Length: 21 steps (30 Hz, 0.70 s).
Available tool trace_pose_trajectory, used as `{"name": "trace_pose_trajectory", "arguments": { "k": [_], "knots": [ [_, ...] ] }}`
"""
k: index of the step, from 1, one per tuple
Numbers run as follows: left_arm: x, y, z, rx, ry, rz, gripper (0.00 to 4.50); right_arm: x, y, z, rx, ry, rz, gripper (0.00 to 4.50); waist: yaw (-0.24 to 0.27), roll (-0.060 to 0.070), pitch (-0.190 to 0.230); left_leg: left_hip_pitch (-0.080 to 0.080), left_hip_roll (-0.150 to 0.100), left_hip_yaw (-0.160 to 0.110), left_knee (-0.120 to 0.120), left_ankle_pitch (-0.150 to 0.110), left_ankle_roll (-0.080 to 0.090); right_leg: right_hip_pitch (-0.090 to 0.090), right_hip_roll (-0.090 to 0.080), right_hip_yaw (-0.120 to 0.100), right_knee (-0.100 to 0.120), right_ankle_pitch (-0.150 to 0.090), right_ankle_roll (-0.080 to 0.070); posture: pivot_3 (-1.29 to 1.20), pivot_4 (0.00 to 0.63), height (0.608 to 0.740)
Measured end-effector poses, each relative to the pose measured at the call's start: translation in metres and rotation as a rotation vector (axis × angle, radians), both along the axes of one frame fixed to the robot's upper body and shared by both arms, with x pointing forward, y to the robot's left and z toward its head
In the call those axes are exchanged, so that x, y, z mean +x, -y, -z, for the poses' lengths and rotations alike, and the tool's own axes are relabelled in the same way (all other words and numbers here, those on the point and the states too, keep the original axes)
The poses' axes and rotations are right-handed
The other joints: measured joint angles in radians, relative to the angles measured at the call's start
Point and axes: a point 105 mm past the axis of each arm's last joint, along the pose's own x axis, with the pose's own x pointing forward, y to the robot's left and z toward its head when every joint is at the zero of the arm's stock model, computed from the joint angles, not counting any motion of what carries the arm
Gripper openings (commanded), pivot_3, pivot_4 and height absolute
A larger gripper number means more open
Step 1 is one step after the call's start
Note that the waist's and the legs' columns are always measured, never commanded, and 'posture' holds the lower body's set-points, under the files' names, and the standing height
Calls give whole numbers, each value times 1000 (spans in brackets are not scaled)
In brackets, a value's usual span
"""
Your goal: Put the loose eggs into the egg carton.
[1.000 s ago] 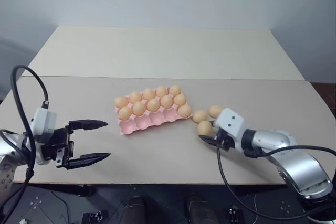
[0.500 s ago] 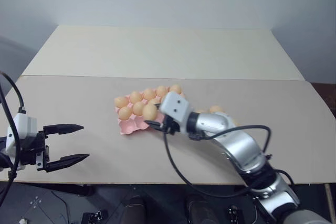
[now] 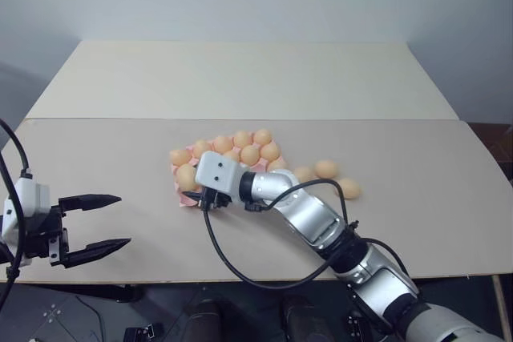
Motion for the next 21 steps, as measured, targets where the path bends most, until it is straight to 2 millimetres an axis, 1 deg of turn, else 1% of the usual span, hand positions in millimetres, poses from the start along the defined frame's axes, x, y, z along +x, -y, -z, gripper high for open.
{"name": "trace_pose_trajectory", "arguments": {
  "k": [1, 3, 4, 7, 8, 13, 16, 19, 21],
  "knots": [
    [0, 0, 0, 0, 1, -1, 4500, 0, -2, 2, -6, 7, -13, 2430, 0, 0, 0, 0, 0, 0, 0, 0, 0, 0, 0, 0, 0, 0, 0, 0, 150, 740],
    [-1, 1, 1, 0, 0, 0, 4500, 0, -3, 7, -23, 14, -34, 3062, -1, 0, 0, 0, 0, 0, 0, 0, 0, -1, 0, 0, 0, 0, 0, 0, 150, 740],
    [-1, 1, 1, 0, 0, 0, 4500, 0, -4, 9, -28, 20, -42, 3211, -1, 0, 0, -1, 0, 0, 0, 0, 0, -1, 0, 0, 1, 0, 0, 0, 150, 740],
    [-1, 2, 1, 0, 2, -2, 4500, 0, -7, 14, -46, 43, -56, 4271, -1, 0, 0, -1, 0, 0, 0, 0, 0, -2, 0, 0, 1, 0, 0, 0, 150, 740],
    [-1, 2, 1, 1, 3, -3, 4500, 1, -7, 14, -48, 47, -55, 4424, -1, 0, 0, -1, 0, 0, 0, 0, 0, -2, 0, 0, 1, 0, 0, 0, 150, 740],
    [0, 2, 1, 1, 5, -8, 4500, 2, -9, 15, -53, 62, -53, 4424, -1, 0, 0, -2, 0, 1, 0, 0, 0, -5, 0, 0, 4, 0, 0, 0, 150, 740],
    [1, 3, 0, 1, 10, -8, 4500, 6, -6, 10, -36, 70, -36, 4424, -1, 0, 0, -3, 0, 1, 0, 0, -1, -6, 0, 1, 4, 0, 0, 0, 150, 740],
    [4, 5, -5, -6, 33, 3, 4500, 5, 1, -1, -31, 101, -33, 4424, 1, 0, 0, -4, 0, 0, 0, 0, -1, -7, 0, 0, 4, 0, 0, 0, 150, 740],
    [7, 8, -10, -13, 57, 18, 4500, 3, 12, -16, -10, 119, -24, 4424, 3, 0, 0, -6, 0, 0, 1, 1, -1, -7, 0, 0, 4, 0, 0, 0, 150, 740]
  ]
}}
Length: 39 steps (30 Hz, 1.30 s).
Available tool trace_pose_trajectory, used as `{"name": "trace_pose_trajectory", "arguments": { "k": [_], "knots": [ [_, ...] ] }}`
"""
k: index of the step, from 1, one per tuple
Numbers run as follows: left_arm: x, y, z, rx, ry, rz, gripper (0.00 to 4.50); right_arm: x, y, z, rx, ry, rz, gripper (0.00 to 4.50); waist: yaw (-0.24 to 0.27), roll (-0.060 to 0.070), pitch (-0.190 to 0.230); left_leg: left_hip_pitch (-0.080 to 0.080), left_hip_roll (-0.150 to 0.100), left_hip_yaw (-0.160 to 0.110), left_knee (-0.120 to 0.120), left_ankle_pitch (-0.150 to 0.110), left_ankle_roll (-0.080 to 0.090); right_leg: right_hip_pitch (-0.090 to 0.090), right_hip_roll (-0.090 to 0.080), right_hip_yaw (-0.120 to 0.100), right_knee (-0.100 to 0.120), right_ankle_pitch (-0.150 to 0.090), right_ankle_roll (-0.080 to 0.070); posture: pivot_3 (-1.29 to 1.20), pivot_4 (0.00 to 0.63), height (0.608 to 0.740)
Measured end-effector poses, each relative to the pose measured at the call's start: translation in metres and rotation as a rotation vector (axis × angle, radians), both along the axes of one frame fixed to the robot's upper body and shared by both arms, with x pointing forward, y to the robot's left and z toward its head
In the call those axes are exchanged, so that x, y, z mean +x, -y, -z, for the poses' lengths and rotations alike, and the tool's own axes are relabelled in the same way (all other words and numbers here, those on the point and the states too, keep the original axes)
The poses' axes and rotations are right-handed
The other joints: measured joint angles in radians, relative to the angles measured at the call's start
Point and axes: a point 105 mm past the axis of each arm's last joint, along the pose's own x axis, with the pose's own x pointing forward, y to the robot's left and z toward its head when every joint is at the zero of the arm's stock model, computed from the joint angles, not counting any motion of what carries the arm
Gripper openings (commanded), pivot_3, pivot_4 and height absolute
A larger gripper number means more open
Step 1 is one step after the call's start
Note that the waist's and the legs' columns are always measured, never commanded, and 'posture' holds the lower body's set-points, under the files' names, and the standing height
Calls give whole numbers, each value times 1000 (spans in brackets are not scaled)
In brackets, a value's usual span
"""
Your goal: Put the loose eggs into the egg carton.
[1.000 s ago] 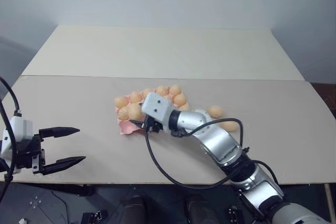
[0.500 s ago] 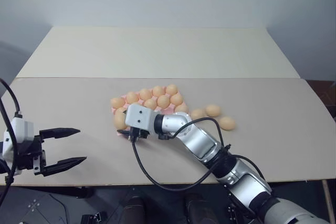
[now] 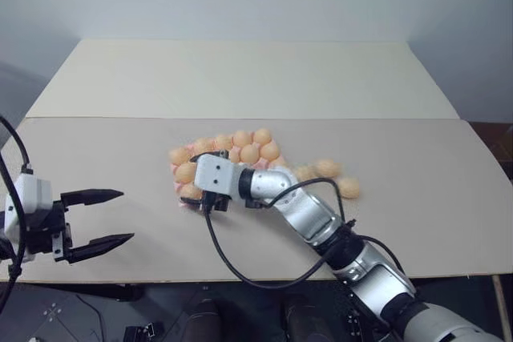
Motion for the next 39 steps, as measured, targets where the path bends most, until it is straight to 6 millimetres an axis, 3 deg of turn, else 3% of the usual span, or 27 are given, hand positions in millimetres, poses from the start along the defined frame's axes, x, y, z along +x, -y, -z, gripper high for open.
{"name": "trace_pose_trajectory", "arguments": {
  "k": [5, 13, 20, 29, 39],
  "knots": [
    [2, 19, -8, -28, 27, 87, 4500, -13, 61, -30, 58, -30, 54, 4424, 8, 0, 0, -2, 0, -1, 0, 0, 0, 0, 0, -1, -1, 0, 0, 0, 150, 740],
    [7, 51, -8, -93, 25, 229, 4500, -25, 161, -14, -64, -180, 240, 4424, 7, 0, 0, -1, -1, 0, 0, 0, 0, 1, 0, 0, -2, 0, 0, 0, 150, 740],
    [13, 71, -6, -144, 28, 310, 4500, -36, 232, -11, -130, -247, 439, 4424, 7, 0, 0, -1, -1, 0, 1, 0, 0, 1, 0, 1, -3, 0, 0, 0, 150, 740],
    [18, 74, -11, -148, 42, 347, 4500, -50, 258, 0, -155, -298, 532, 4424, 10, 0, 0, -1, -1, 0, 1, 0, 0, 2, 0, 1, -3, 0, 0, 0, 150, 740],
    [23, 82, -10, -168, 53, 393, 4500, -43, 276, 7, -149, -309, 634, 4424, 22, 0, 0, -1, -1, 1, 2, 0, 0, 3, 0, 1, -4, 0, 0, 0, 150, 740]
  ]
}}
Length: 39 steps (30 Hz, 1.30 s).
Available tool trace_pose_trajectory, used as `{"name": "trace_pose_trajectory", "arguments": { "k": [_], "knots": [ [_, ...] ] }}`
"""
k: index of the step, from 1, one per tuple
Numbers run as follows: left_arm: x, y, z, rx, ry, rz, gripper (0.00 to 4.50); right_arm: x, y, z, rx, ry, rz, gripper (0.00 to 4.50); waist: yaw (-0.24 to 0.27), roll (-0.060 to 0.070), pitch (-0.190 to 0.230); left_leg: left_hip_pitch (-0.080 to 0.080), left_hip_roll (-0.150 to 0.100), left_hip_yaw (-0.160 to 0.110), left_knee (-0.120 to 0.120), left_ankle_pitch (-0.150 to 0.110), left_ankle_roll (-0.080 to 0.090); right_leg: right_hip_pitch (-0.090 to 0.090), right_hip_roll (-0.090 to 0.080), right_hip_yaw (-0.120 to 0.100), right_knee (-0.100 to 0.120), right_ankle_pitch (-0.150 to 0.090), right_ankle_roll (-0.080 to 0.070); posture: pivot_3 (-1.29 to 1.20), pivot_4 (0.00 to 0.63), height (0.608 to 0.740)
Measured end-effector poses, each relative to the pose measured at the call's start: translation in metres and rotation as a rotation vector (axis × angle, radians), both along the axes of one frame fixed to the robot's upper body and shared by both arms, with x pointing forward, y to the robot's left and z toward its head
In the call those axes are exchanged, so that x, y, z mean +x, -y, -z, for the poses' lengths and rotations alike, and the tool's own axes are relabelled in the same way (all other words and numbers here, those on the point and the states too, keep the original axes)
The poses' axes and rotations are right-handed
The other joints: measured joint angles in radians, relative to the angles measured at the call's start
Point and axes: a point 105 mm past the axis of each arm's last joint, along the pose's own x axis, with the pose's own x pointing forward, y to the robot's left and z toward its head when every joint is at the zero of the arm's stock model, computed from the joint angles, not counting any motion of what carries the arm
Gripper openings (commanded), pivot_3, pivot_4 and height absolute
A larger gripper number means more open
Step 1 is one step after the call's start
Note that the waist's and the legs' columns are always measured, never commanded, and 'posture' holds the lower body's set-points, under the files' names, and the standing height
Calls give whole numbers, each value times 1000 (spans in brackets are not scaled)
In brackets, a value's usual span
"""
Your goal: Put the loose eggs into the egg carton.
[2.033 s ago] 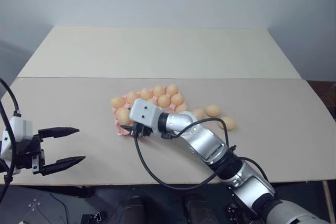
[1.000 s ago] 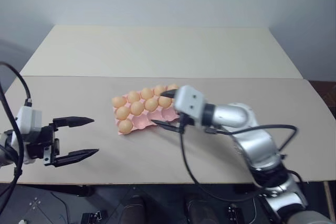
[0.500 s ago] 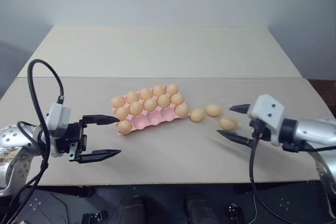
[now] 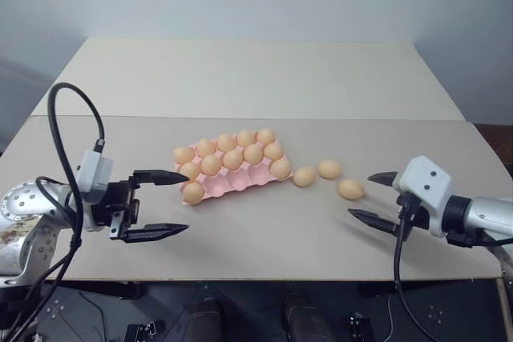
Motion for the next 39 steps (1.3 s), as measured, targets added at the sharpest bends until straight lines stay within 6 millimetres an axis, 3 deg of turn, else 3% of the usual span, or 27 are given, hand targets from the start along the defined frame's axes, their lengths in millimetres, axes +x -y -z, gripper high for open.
{"name": "trace_pose_trajectory", "arguments": {
  "k": [3, 8, 20, 27, 36, 39],
  "knots": [
    [4, 6, 0, -23, 16, 12, 4500, 12, 11, 4, 11, 15, 69, 4424, 2, 0, 0, 0, 0, 0, 0, 0, 0, 1, 0, 0, 0, 0, 0, 0, 150, 740],
    [10, 19, 3, -18, 23, 41, 4500, 31, 12, 16, 18, 12, 90, 4424, 0, 0, 0, 0, 0, 0, 1, 0, 0, 0, 0, 0, 0, 0, 0, 0, 150, 740],
    [13, 21, 6, -21, 20, 33, 4500, 49, 6, 42, 20, -42, 54, 4424, 1, 0, 0, 0, 0, 0, 1, 0, 0, 0, 0, 0, 0, 0, 0, 0, 150, 740],
    [14, 20, 7, -16, 20, 26, 4500, 54, 7, 49, 15, -56, 61, 2207, 1, 0, 0, 0, 0, 0, 2, 0, 0, 0, 0, 0, 1, 0, 0, 0, 150, 740],
    [13, 16, 9, -12, 8, 6, 4500, 52, 5, 47, -3, -33, 53, 2207, 1, 0, 0, 0, 0, 0, 2, 0, 0, 0, 0, 0, 1, 0, 0, 0, 150, 740],
    [11, 9, 11, -3, -1, -27, 4500, 46, 5, 36, -5, 0, 55, 2207, 0, 0, 0, -1, 0, 0, 2, 0, 0, -1, 0, 0, 1, 0, 0, 0, 150, 740]
  ]
}}
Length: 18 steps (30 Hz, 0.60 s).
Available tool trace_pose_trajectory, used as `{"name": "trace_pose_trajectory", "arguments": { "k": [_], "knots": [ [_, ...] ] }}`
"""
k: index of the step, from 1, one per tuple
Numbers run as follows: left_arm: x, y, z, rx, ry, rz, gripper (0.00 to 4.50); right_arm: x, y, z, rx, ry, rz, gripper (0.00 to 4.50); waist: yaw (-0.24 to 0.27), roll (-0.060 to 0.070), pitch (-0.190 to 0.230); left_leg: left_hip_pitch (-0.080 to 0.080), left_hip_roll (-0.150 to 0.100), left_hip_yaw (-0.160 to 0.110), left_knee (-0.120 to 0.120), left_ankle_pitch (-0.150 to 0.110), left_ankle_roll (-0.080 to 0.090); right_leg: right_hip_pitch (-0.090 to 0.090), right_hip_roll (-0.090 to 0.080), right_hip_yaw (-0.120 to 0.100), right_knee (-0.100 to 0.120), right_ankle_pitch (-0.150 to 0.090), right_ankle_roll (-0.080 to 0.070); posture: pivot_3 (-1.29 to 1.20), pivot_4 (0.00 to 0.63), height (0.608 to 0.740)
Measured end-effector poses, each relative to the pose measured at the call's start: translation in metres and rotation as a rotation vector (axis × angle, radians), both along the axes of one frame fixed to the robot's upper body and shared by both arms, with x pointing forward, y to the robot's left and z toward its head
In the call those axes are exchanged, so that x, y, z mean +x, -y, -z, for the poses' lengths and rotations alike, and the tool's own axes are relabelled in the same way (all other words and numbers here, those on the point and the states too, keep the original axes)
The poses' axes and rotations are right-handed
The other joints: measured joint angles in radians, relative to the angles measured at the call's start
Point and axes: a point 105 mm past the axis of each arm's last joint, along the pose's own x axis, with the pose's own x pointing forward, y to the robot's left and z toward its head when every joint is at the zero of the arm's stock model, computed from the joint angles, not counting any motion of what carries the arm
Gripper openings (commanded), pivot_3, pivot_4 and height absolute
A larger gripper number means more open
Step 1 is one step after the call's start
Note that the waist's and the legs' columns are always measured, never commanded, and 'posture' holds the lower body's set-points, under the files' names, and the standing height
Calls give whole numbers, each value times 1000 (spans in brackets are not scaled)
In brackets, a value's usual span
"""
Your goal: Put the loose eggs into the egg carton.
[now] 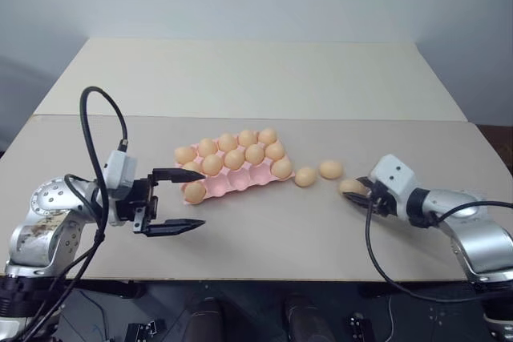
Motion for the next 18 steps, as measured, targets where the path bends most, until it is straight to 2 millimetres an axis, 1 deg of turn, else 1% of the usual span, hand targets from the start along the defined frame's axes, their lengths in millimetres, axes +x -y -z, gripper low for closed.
{"name": "trace_pose_trajectory", "arguments": {
  "k": [3, 5, 7, 8, 11, 14, 16, 18],
  "knots": [
    [-1, -11, -3, 21, 9, -42, 4500, -4, -7, -26, 22, 73, -21, 2207, -2, 0, 0, 1, 0, 0, 0, 0, 0, 0, 0, 0, 1, 0, 0, 0, 150, 740],
    [-3, -20, -5, 37, 13, -72, 4500, -7, -21, -47, 33, 139, -75, 2207, -3, 0, 0, 1, 0, 0, 0, 0, 0, 0, 0, 0, 1, 0, 0, 0, 150, 740],
    [-4, -31, -7, 55, 13, -109, 4500, -7, -40, -64, 55, 201, -142, 2207, -4, 0, 0, 1, 0, 0, 0, 0, 0, 0, 0, 0, 1, 0, 0, 0, 150, 740],
    [-4, -36, -8, 63, 9, -128, 4500, -6, -51, -69, 72, 221, -170, 2207, -5, 0, 0, 1, 1, 0, 0, 0, 0, 0, 1, 0, 1, 0, 0, 0, 150, 740],
    [-6, -50, -10, 84, 10, -179, 4500, -3, -95, -77, 157, 252, -283, 2207, -12, 0, 0, 1, 1, 0, -1, 0, 0, -1, 1, 0, 1, 0, 0, 0, 150, 740],
    [-7, -56, -14, 99, 25, -201, 4500, 0, -124, -79, 195, 244, -359, 2207, -9, 0, 0, -1, 1, 0, 0, 0, 0, -1, 0, -1, 0, 0, 0, 0, 150, 740],
    [-8, -57, -17, 103, 35, -206, 4500, 3, -151, -83, 228, 241, -425, 2207, -11, 0, 0, -1, 1, -1, 0, 0, 0, -2, 0, -1, 1, 0, 0, 0, 150, 740],
    [-8, -58, -18, 105, 40, -211, 4500, 2, -168, -80, 231, 226, -479, 2207, -10, 0, 0, -1, 1, -1, 0, 0, 0, -2, 0, -2, 2, 0, 0, 0, 150, 740]
  ]
}}
